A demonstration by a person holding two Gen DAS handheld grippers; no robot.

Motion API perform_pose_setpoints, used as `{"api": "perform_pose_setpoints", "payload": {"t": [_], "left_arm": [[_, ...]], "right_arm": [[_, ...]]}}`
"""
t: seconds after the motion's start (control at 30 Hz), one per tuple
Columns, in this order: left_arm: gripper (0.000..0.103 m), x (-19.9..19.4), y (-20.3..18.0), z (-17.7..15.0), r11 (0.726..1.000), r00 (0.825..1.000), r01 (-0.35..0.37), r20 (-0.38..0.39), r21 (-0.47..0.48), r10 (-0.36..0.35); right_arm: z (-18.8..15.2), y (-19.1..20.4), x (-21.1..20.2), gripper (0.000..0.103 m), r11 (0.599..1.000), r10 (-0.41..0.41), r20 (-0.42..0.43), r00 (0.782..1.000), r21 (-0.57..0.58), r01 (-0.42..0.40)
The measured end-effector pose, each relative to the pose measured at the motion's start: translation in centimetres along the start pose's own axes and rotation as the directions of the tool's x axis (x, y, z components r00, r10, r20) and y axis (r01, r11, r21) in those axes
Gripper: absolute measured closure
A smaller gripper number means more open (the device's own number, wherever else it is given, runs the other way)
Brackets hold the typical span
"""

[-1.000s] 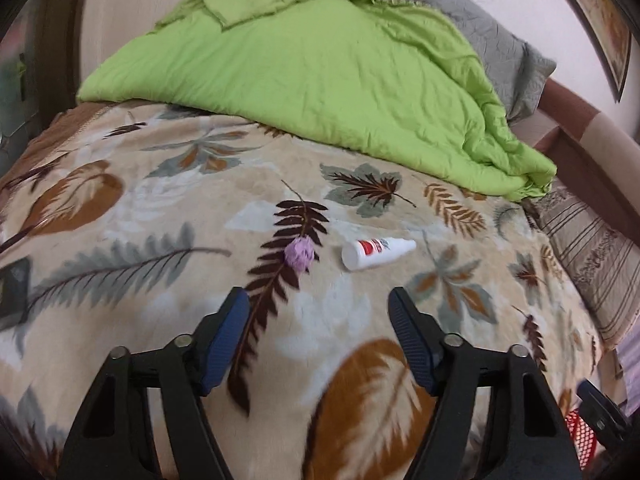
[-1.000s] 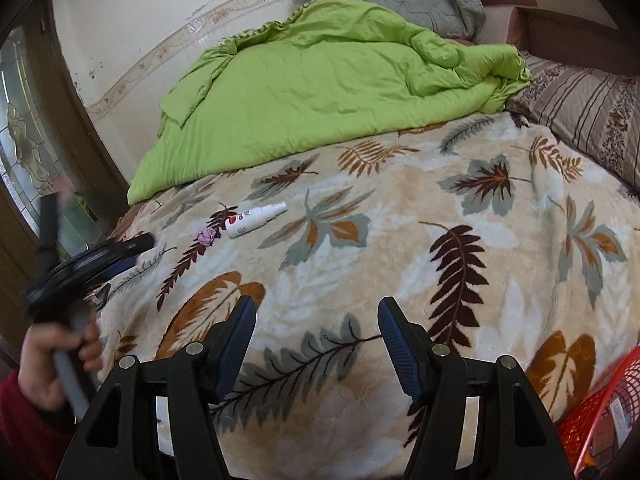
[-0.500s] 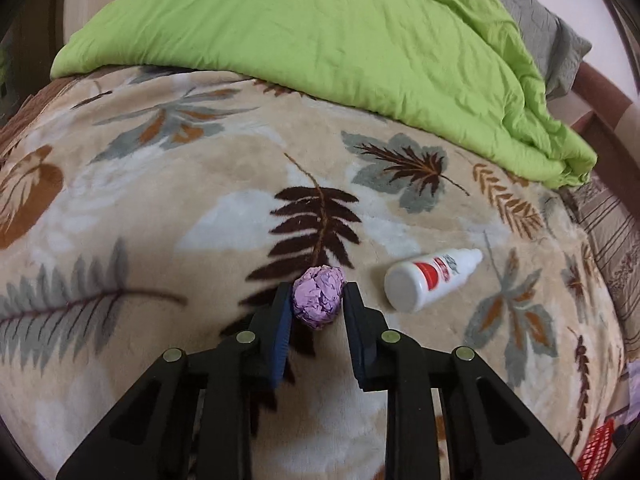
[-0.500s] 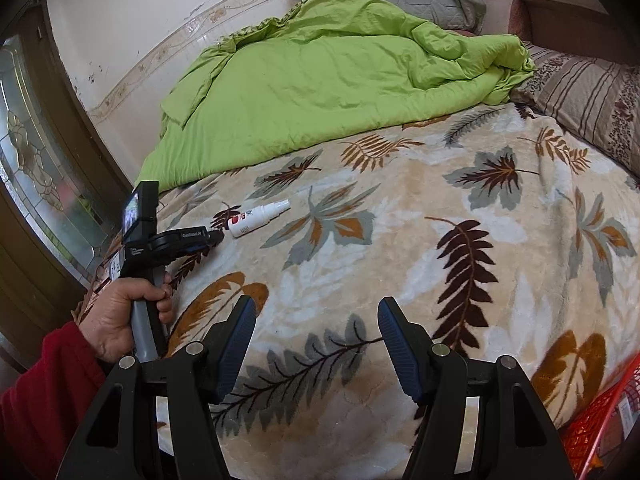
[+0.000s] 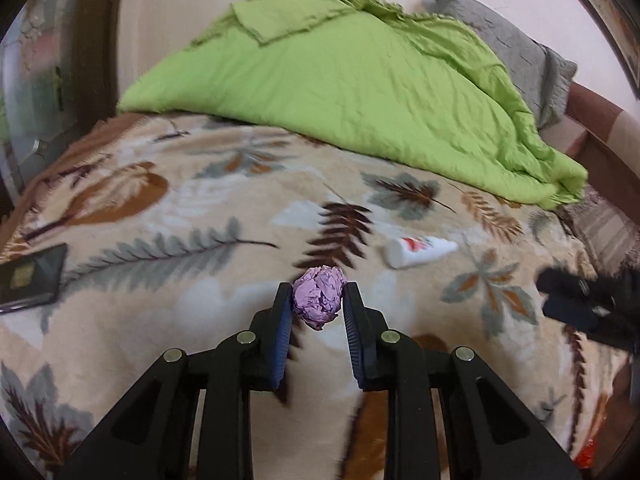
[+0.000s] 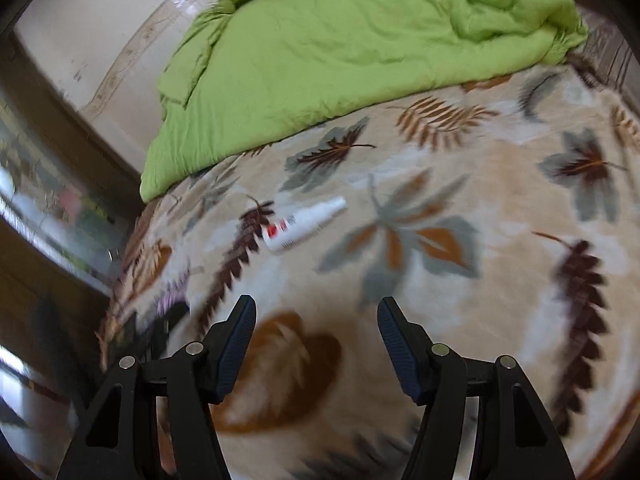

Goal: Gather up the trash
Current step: 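Grasp the white spray bottle with the right tool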

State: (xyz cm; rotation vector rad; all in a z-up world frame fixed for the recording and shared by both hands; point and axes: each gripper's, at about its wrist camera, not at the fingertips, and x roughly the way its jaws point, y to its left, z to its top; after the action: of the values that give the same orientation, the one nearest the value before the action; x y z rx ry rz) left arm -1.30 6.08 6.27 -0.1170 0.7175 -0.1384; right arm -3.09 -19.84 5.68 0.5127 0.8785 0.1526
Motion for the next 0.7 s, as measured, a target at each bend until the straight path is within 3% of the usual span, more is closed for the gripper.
{"api": "perform_pose_setpoints", "payload": {"t": [0.17,0.4,0.57,0.7], "left_arm": [[0.079,1.2,2.1,-0.1,1.0,1.0,-0.008,-0.03,-0.007,0.008],[0.079,1.9,3.8,0.3,0.999,0.999,-0.006,-0.04,-0.048,0.004],[0.079,2.0,4.3,0.6,0.998,0.999,0.002,-0.037,-0.069,-0.004],[0.079,2.1,4.2,0.7,0.998,0.999,0.007,-0.039,-0.067,-0.009]], "right_arm": [[2.9,0.8,5.8,0.039,0.994,0.019,-0.087,0.996,0.11,-0.01],[5.5,0.4,12.2,0.044,0.96,-0.014,-0.118,0.993,0.278,0.046],[6.9,2.5,15.8,0.051,0.964,-0.105,-0.156,0.982,0.228,0.139],[6.9,4.8,17.2,0.055,0.979,-0.192,-0.164,0.968,0.041,0.201]]}}
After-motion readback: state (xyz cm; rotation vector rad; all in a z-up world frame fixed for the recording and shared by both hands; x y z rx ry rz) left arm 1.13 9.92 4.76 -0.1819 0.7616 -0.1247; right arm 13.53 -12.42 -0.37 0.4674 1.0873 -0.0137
